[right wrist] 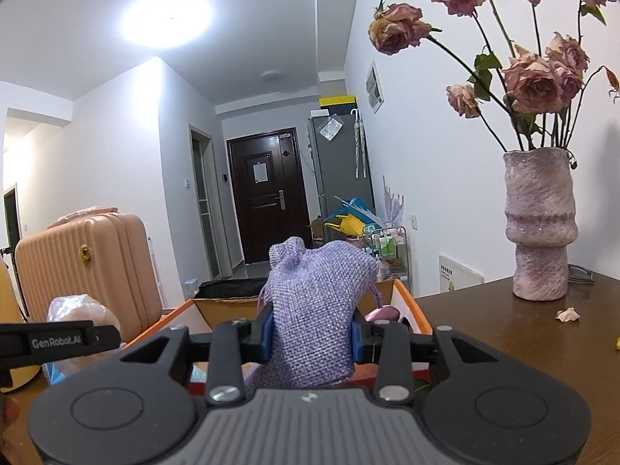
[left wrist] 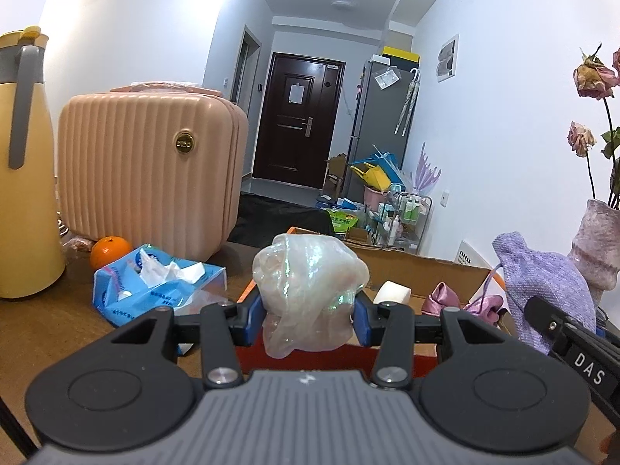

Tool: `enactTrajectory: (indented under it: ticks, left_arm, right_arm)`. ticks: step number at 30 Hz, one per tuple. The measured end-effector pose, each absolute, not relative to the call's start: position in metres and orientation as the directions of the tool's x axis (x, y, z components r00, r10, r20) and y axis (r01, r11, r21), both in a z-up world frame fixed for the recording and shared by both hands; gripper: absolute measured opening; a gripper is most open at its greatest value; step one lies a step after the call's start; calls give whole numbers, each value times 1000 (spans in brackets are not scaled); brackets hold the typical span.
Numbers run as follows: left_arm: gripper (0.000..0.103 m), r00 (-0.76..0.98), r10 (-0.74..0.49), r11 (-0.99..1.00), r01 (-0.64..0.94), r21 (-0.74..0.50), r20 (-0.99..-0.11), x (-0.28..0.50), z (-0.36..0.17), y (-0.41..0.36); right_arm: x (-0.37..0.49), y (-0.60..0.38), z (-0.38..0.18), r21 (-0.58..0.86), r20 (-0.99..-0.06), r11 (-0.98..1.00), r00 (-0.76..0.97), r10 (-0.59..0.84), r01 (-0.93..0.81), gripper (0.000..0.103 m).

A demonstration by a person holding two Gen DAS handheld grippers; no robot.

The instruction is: Organize soft objects

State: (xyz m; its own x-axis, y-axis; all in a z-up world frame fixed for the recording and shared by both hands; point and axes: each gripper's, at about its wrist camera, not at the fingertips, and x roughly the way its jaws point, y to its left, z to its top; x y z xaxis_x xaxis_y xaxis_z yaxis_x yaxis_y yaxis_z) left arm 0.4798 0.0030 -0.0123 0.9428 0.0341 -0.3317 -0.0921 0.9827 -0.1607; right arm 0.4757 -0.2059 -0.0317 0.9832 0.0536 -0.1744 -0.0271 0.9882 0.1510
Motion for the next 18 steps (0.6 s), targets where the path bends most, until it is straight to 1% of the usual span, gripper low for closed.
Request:
enactTrajectory:
  ticks: [18]
  left_arm:
    - [46, 946, 22, 987, -72, -143, -322, 522, -13, -7]
  right_arm:
    - [518, -196, -35, 133, -183, 990, 981, 68, -44, 35]
